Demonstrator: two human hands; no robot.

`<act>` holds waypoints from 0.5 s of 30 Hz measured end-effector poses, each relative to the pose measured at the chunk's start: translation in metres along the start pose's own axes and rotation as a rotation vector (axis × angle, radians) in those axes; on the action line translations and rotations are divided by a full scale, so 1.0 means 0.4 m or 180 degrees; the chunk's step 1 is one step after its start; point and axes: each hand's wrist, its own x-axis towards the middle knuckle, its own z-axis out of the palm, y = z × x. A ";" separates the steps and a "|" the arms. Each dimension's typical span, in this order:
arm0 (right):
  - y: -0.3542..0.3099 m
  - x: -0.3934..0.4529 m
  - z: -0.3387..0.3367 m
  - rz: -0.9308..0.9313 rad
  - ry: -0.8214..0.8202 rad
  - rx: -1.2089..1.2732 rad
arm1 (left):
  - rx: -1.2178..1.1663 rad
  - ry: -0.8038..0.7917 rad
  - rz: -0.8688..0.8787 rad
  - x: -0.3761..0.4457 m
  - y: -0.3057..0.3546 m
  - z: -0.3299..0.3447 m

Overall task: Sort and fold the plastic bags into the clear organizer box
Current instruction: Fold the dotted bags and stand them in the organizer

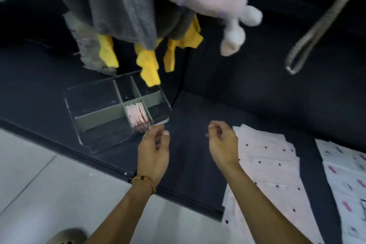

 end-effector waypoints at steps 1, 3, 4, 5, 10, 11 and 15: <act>0.026 -0.014 -0.049 0.0081 0.0115 -0.0052 | -0.0128 -0.0149 -0.0134 -0.034 0.005 0.035; 0.087 -0.048 -0.149 0.0252 0.0344 -0.0212 | -0.0296 -0.0417 -0.0328 -0.099 0.008 0.104; 0.121 -0.069 -0.201 0.0340 0.0449 -0.0311 | -0.0332 -0.0521 -0.0372 -0.131 0.007 0.135; 0.157 -0.090 -0.251 0.0434 0.0537 -0.0428 | -0.0331 -0.0628 -0.0383 -0.160 0.004 0.165; 0.354 -0.226 -0.479 0.0706 -0.0122 -0.1488 | 0.0504 -0.1534 0.0221 -0.289 -0.036 0.284; 0.388 -0.254 -0.505 0.0654 -0.0488 -0.1752 | 0.0824 -0.1809 0.0448 -0.304 -0.047 0.300; 0.475 -0.313 -0.543 0.0225 -0.0763 -0.2486 | 0.2439 -0.2825 0.1622 -0.322 -0.102 0.341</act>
